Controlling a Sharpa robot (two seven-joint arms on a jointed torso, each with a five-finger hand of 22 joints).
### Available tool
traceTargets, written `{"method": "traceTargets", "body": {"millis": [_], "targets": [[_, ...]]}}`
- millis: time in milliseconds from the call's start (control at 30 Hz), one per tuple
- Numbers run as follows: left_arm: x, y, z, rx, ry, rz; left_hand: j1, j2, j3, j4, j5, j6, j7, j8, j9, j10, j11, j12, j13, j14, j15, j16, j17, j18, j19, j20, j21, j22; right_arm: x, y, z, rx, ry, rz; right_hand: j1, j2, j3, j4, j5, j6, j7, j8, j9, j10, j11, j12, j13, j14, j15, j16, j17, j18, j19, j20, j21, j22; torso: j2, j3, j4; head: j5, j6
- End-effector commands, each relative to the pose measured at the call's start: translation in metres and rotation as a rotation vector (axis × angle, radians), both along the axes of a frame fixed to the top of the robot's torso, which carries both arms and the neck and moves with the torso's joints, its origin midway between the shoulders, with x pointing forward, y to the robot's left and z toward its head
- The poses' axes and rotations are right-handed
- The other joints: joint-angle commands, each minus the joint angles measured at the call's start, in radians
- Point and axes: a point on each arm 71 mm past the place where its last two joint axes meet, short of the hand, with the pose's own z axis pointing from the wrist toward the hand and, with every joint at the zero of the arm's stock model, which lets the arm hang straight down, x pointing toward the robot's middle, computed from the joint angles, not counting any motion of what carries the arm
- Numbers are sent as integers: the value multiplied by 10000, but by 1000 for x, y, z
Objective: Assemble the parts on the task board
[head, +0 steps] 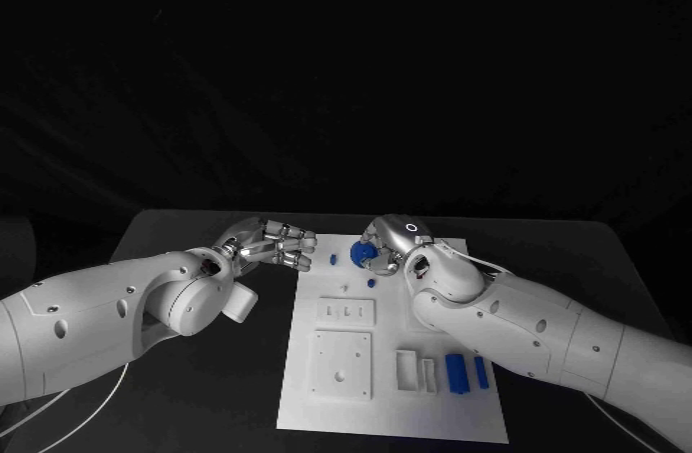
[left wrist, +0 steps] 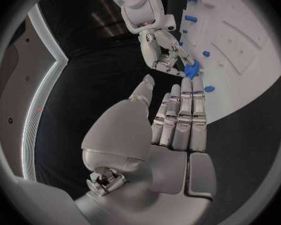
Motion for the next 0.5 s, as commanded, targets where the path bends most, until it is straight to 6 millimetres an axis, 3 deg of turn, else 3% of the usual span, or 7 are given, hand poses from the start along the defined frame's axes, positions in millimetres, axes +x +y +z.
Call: {"method": "traceTargets", "body": {"millis": [33,500], "targets": [[-1,-3,1,-62,-39,-187,4,103,-19,-13,0,-58,6,22,-5,-62,14,32,15,-24,39,13,11,-67,-57,-3,55,-9,0,3,-3,-92,-79,224,4,-57,-27,54,18,42,-7,63,37,7,-13,-3,8,-10,-92,-65,-9,-136,552,-66,41,1074,-3,7,-25,16,-24],[0,-5,1,-59,-27,-217,4,103,-19,-13,0,-58,6,22,-5,-62,14,32,15,-24,39,13,11,-67,-57,-3,55,-9,2,8,-16,-309,236,219,-16,-61,-108,90,28,12,-3,64,31,-6,-8,-33,-1,-14,-90,-102,-39,-134,548,-64,18,1068,-6,15,-26,5,-48]]}}
